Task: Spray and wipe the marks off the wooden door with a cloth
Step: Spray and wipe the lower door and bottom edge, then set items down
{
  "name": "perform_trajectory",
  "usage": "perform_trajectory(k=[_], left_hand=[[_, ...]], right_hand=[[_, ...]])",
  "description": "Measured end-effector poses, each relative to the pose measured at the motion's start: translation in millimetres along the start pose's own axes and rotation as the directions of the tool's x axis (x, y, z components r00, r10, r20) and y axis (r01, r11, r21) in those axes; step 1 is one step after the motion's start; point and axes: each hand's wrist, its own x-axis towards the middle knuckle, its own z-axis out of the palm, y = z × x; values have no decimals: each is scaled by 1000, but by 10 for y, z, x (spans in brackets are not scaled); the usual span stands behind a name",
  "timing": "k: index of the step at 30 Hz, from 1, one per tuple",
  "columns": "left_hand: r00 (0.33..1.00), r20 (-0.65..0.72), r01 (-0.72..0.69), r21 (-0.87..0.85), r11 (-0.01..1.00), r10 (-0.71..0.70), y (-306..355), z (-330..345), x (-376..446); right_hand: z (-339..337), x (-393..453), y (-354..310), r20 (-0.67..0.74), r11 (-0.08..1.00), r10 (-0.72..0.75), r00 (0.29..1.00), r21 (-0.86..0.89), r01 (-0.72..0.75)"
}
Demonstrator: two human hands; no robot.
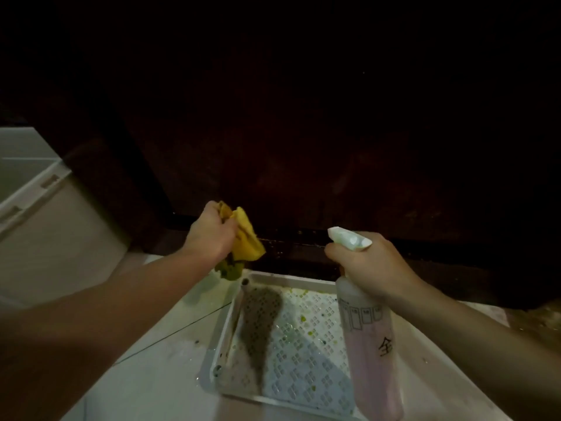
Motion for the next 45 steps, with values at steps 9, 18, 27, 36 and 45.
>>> perform_trajectory(k=[9, 18, 27, 36, 45], left_hand=[[921, -310, 230, -57, 972, -236, -640, -597, 176], [883, -399, 156, -245, 957, -246, -674, -305, 443], [750, -521, 226, -376, 899, -406, -596, -199, 641], [812, -415, 272, -353, 895, -410, -384, 231, 473], [992, 58, 115, -131, 985, -108, -272, 411, 326]], right_hand=[[657, 165, -222, 153, 993, -114, 982, -11, 117], [1147, 402, -440, 28, 994, -111, 993, -12, 111], [1299, 396, -356, 76, 989, -1, 997, 146, -10], [1210, 472, -214, 26, 974, 86, 996, 208, -90], [1035, 341, -140, -40, 994, 113, 993, -1, -113]])
